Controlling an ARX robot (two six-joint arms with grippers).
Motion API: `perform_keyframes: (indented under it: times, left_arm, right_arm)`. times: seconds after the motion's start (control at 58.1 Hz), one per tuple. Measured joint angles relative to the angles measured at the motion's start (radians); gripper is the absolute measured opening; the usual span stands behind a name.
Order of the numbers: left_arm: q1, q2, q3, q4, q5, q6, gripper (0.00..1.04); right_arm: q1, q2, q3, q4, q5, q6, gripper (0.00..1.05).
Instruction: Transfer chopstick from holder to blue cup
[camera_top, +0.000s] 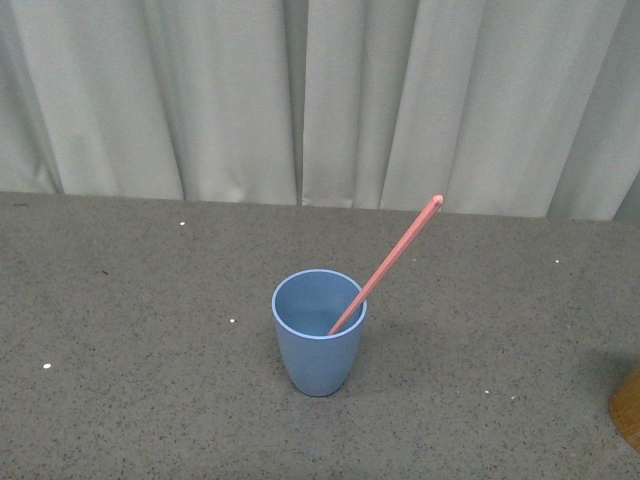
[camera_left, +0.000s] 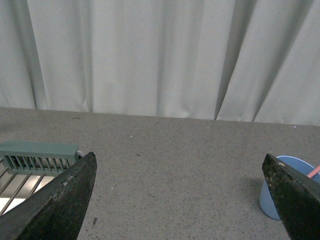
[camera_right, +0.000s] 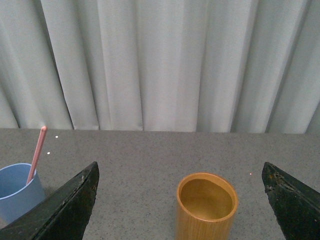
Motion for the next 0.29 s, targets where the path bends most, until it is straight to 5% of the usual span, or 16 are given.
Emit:
perform_keyframes:
  times: [0.292]
  left_arm:
    - [0.0, 0.0, 0.0, 0.0, 0.0, 0.0, 0.98]
  right_arm:
    - [0.0, 0.0, 0.0, 0.0, 0.0, 0.0, 0.95]
